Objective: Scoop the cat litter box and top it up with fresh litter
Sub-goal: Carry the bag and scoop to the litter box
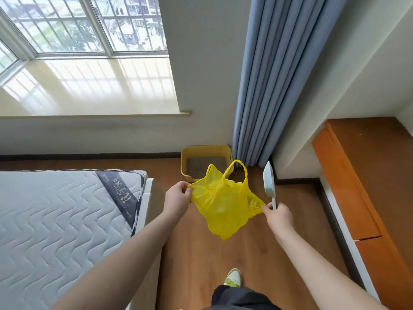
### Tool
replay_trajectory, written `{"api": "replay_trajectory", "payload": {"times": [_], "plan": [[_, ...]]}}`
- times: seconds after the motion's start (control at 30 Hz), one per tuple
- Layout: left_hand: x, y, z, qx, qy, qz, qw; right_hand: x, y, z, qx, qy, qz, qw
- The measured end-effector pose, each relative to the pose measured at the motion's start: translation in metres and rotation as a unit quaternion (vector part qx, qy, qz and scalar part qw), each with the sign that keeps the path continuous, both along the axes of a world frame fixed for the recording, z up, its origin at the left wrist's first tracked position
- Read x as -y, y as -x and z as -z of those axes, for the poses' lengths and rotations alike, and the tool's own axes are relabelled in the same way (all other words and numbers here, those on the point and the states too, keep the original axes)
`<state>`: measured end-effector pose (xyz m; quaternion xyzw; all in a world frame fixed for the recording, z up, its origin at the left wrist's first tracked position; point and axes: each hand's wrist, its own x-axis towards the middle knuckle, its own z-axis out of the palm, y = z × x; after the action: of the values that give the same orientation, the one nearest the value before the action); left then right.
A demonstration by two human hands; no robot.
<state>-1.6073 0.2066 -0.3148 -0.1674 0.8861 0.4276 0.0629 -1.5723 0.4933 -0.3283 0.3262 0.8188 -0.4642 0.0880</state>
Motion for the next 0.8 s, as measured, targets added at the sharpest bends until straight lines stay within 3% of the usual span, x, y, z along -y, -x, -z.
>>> {"api": "replay_trajectory", "payload": {"times": [0.2,0.33,0.43,0.63,0.8], "plan": [[-0.005,0.027,0.005,0.015,0.047,-0.075,0.996,-0.029,0.039,0.004,0.010,-0.002,-0.009,1.000],[-0.008,0.035,0.001,-0.003,0.031,-0.087,0.996,-0.025,0.056,-0.001,-0.037,-0.001,-0.092,0.995],[-0.009,0.039,-0.005,-0.034,0.038,-0.053,0.997,-0.010,0.066,-0.011,-0.093,0.004,-0.120,0.988],[-0.004,0.055,-0.013,-0.090,0.160,0.062,0.981,0.028,0.087,-0.049,-0.170,0.053,-0.168,0.970],[-0.005,0.063,-0.023,-0.094,0.164,0.114,0.975,0.077,0.090,-0.063,-0.159,0.135,-0.218,0.953]]}}
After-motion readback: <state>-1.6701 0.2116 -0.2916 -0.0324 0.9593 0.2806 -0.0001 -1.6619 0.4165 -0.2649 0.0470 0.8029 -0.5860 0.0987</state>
